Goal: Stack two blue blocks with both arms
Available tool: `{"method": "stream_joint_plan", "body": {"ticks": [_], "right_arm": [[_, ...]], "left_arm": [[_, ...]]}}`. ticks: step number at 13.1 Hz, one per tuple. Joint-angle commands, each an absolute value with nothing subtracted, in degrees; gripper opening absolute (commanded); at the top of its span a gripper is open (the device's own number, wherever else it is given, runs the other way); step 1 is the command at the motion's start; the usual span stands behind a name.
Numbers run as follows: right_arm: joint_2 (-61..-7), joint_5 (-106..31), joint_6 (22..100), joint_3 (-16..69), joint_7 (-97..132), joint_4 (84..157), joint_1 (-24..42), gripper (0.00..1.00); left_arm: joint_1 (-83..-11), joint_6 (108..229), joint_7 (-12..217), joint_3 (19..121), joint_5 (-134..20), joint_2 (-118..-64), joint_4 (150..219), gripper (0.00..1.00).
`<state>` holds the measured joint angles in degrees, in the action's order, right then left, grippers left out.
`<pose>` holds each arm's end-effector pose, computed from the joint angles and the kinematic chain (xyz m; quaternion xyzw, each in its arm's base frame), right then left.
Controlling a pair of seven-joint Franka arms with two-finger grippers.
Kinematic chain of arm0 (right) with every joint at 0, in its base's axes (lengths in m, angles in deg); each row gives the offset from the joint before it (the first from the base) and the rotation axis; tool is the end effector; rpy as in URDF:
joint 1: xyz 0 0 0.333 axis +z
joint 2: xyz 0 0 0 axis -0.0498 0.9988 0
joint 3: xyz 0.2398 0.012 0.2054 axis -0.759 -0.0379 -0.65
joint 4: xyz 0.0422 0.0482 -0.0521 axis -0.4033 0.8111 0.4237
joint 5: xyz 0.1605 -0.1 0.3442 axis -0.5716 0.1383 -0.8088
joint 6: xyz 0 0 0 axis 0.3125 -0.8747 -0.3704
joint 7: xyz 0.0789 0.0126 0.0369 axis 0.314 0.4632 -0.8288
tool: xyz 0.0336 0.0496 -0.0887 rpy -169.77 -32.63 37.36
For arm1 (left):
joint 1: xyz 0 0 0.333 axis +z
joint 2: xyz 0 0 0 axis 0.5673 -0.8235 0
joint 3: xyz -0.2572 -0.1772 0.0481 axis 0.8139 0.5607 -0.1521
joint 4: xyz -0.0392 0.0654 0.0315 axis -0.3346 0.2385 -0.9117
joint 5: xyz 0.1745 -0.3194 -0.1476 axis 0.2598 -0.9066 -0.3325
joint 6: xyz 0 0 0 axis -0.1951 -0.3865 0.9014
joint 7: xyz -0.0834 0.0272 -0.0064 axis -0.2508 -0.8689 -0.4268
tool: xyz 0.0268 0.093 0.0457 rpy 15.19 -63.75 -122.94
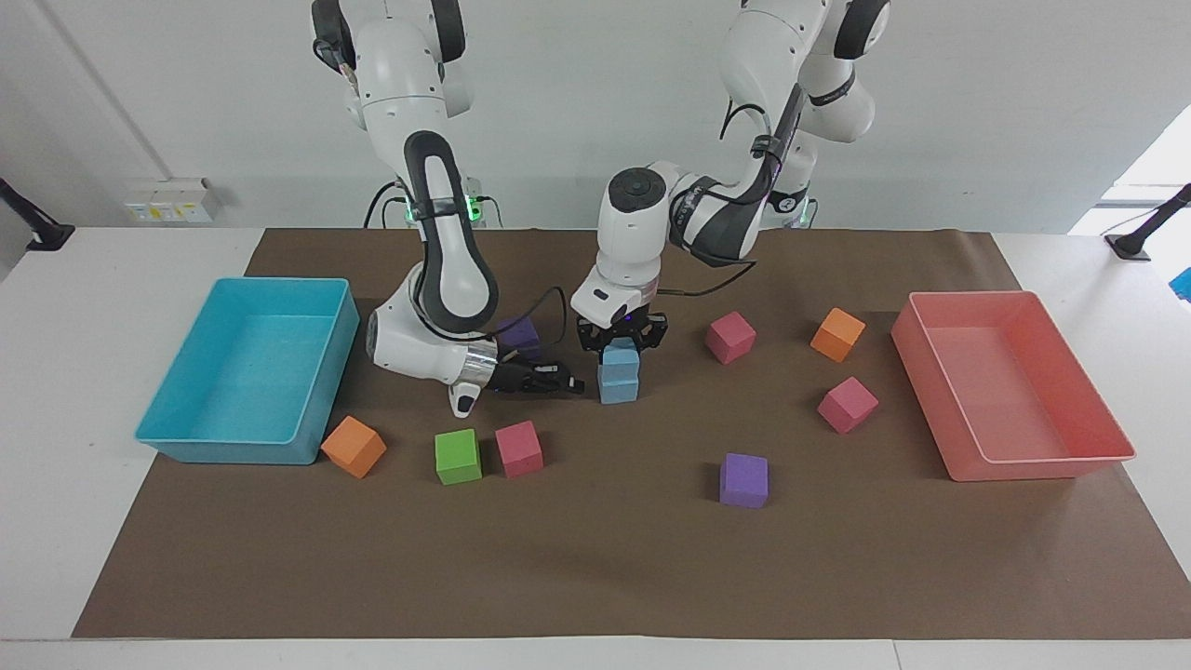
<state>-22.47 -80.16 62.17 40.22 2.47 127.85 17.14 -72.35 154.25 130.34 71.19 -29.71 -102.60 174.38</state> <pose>0.5829 0.1961 0.2443 -0.8802 0.0884 0.0861 0.4584 0.4974 -0.4354 0.3769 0.9993 0.0047 0.0295 0.0213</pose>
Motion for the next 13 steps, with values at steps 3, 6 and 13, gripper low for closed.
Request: {"method": "stream_joint_plan", "body": {"ticks": [3,6,13], "right_arm": [[-23.5,-82.2,63.3,39.9,0.9,129.3,17.1,0.00],[-23.5,-82.2,63.3,39.9,0.9,129.3,17.1,0.00],[-23.5,-82.1,64.5,39.9,0.8,129.5,17.2,0.00]], "left_arm": [[-73.6,153.3,131.4,69.9,-29.6,-102.1,174.3,0.16],[-73.6,153.1,131.4,69.7,-28.8,-102.1,174.0,0.16],[-73.5,154.3,133.3,69.8,-28.6,-102.2,174.0,0.18]]}}
